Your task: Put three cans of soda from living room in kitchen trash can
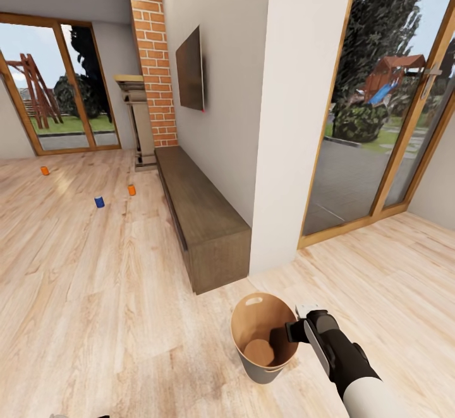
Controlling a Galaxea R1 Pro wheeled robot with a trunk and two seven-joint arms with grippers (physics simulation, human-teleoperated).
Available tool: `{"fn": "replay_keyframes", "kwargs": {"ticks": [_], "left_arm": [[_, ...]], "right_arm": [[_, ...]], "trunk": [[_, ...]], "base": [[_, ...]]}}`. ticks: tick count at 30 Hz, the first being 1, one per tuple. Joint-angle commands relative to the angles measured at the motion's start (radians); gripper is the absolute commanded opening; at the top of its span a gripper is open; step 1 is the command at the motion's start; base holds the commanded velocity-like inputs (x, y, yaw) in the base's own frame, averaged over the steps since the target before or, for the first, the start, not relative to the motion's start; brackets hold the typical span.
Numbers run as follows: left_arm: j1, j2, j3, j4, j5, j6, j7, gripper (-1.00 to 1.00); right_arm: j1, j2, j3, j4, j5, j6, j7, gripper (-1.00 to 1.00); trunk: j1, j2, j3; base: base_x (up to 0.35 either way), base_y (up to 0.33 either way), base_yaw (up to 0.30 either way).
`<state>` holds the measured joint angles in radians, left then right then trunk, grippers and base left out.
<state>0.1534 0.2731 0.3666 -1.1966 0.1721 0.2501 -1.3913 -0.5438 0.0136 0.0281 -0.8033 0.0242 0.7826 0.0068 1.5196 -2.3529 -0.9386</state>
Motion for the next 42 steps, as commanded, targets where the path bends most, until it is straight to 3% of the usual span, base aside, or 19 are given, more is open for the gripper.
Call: {"fn": "replay_keyframes", "kwargs": {"ticks": [1, 42], "left_arm": [[0.0, 0.0, 0.0, 0.0, 0.0, 0.0, 0.0, 1.0], [0.0, 0.0, 0.0, 0.0, 0.0, 0.0, 0.001, 1.0]], "right_arm": [[-0.001, 0.0, 0.0, 0.0, -0.013, 0.0, 0.004, -1.0], [0.0, 0.0, 0.0, 0.001, -0.014, 0.0, 0.004, -1.0]], "trunk": [[0.0, 0.0, 0.0], [0.0, 0.0, 0.0]], "base": [[0.0, 0.0, 0.0], [0.0, 0.0, 0.0]]}}
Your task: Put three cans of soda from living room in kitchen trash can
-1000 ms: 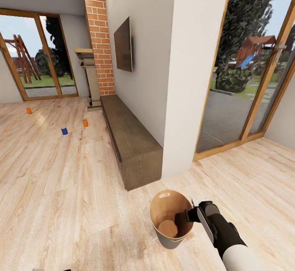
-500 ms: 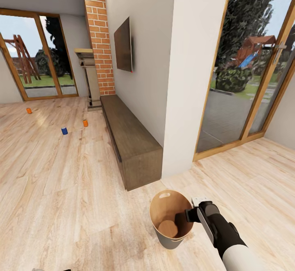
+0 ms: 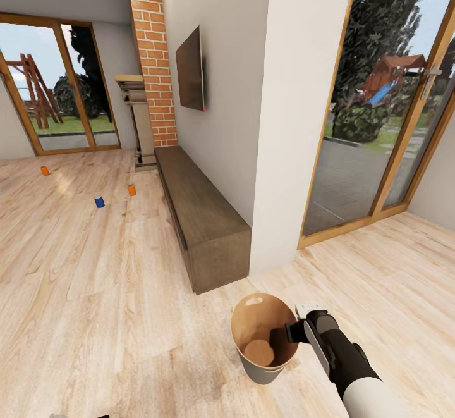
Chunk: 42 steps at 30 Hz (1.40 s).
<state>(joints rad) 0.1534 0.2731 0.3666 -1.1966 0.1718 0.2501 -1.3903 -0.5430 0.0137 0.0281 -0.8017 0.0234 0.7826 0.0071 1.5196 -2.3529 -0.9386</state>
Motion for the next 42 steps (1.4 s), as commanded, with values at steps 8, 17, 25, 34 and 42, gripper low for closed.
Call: {"fn": "replay_keyframes", "kwargs": {"ticks": [8, 17, 25, 34, 42], "left_arm": [[0.0, 0.0, 0.0, 0.0, 0.0, 0.0, 0.0, 1.0], [0.0, 0.0, 0.0, 0.0, 0.0, 0.0, 0.001, 1.0], [0.0, 0.0, -0.001, 0.0, 0.0, 0.0, 0.001, 1.0], [0.0, 0.0, 0.0, 0.0, 0.0, 0.0, 0.001, 1.0], [0.0, 0.0, 0.0, 0.0, 0.0, 0.0, 0.001, 1.0]], "right_arm": [[0.0, 0.0, -0.001, -0.001, -0.013, 0.0, 0.005, -1.0], [0.0, 0.0, -0.002, -0.001, -0.013, 0.0, 0.005, -1.0], [0.0, 0.0, -0.002, -0.001, -0.013, 0.0, 0.005, -1.0], [0.0, 0.0, -0.002, -0.001, -0.013, 0.0, 0.005, -1.0], [0.0, 0.0, -0.003, -0.001, -0.013, 0.0, 0.005, -1.0]], "trunk": [[0.0, 0.0, 0.0], [0.0, 0.0, 0.0], [0.0, 0.0, 0.0], [0.0, 0.0, 0.0], [0.0, 0.0, 0.003]], "base": [[0.0, 0.0, 0.0], [0.0, 0.0, 0.0], [0.0, 0.0, 0.0], [0.0, 0.0, 0.0], [0.0, 0.0, 0.0]]}}
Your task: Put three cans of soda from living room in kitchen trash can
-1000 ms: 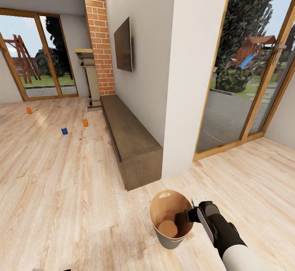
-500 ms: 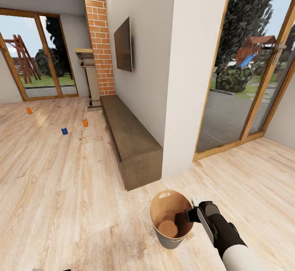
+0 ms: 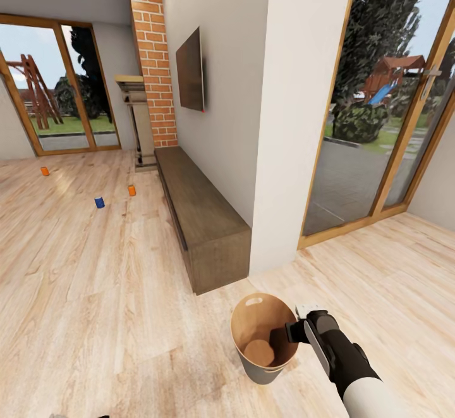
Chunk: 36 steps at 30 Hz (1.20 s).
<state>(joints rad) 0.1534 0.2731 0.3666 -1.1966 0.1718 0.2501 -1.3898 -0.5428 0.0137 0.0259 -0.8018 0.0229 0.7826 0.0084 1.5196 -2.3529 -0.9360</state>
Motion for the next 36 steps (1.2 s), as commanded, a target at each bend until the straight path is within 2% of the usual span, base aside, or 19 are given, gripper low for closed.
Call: {"fn": "replay_keyframes", "kwargs": {"ticks": [1, 28, 36], "left_arm": [[0.0, 0.0, 0.0, 0.0, 0.0, 0.0, 0.0, 1.0], [0.0, 0.0, 0.0, 0.0, 0.0, 0.0, 0.0, 1.0], [0.0, 0.0, 0.0, 0.0, 0.0, 0.0, 0.0, 1.0]], "right_arm": [[0.0, 0.0, -0.001, 0.0, -0.013, 0.0, 0.004, -1.0], [0.0, 0.0, 0.0, 0.0, -0.014, 0.0, 0.004, -1.0], [0.0, 0.001, 0.002, 0.0, -0.014, 0.0, 0.004, -1.0]], "trunk": [[0.0, 0.0, 0.001], [0.0, 0.0, 0.006], [0.0, 0.0, 0.006]], "base": [[0.0, 0.0, 0.0], [0.0, 0.0, 0.0], [0.0, 0.0, 0.218]]}}
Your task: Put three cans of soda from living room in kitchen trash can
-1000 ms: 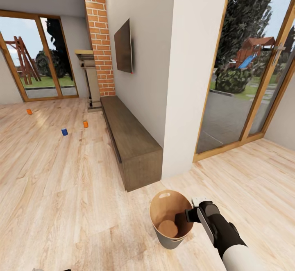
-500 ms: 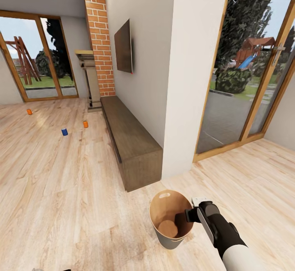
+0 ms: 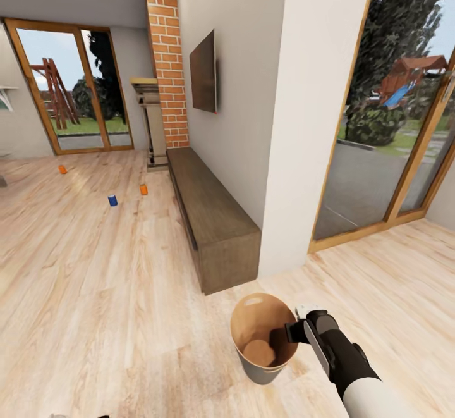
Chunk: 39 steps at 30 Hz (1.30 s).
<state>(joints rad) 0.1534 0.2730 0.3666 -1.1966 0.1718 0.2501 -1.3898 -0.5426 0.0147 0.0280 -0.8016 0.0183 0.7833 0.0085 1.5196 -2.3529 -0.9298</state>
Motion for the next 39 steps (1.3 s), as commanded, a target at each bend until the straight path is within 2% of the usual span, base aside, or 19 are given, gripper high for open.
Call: {"fn": "replay_keyframes", "kwargs": {"ticks": [1, 4, 10, 14, 39], "left_arm": [[0.0, 0.0, 0.0, 0.0, 0.0, 0.0, 0.0, 1.0], [0.0, 0.0, 0.0, 0.0, 0.0, 0.0, 0.0, 1.0], [0.0, 0.0, 0.0, 0.0, 0.0, 0.0, 0.0, 1.0], [0.0, 0.0, 0.0, 0.0, 0.0, 0.0, 0.0, 1.0], [0.0, 0.0, -0.002, 0.0, 0.0, 0.0, 0.0, 1.0]], "right_arm": [[0.0, 0.0, -0.001, -0.001, -0.009, 0.0, 0.004, -1.0], [0.0, -0.001, 0.0, -0.001, -0.009, 0.012, 0.004, -1.0], [-0.002, 0.0, -0.001, -0.003, -0.01, 0.087, 0.004, -1.0], [-0.002, 0.004, -0.001, -0.027, -0.01, 0.101, 0.004, -1.0], [-0.002, 0.005, 0.001, -0.044, -0.011, 0.106, 0.004, -1.0]], "trunk": [[0.0, 0.0, 0.0], [0.0, 0.0, 0.0], [0.0, 0.0, 0.0], [0.0, 0.0, 0.0], [0.0, 0.0, 0.0]], "base": [[0.0, 0.0, 0.278], [0.0, 0.0, 0.282], [0.0, 0.0, 0.285], [0.0, 0.0, 0.286], [0.0, 0.0, 0.286]]}}
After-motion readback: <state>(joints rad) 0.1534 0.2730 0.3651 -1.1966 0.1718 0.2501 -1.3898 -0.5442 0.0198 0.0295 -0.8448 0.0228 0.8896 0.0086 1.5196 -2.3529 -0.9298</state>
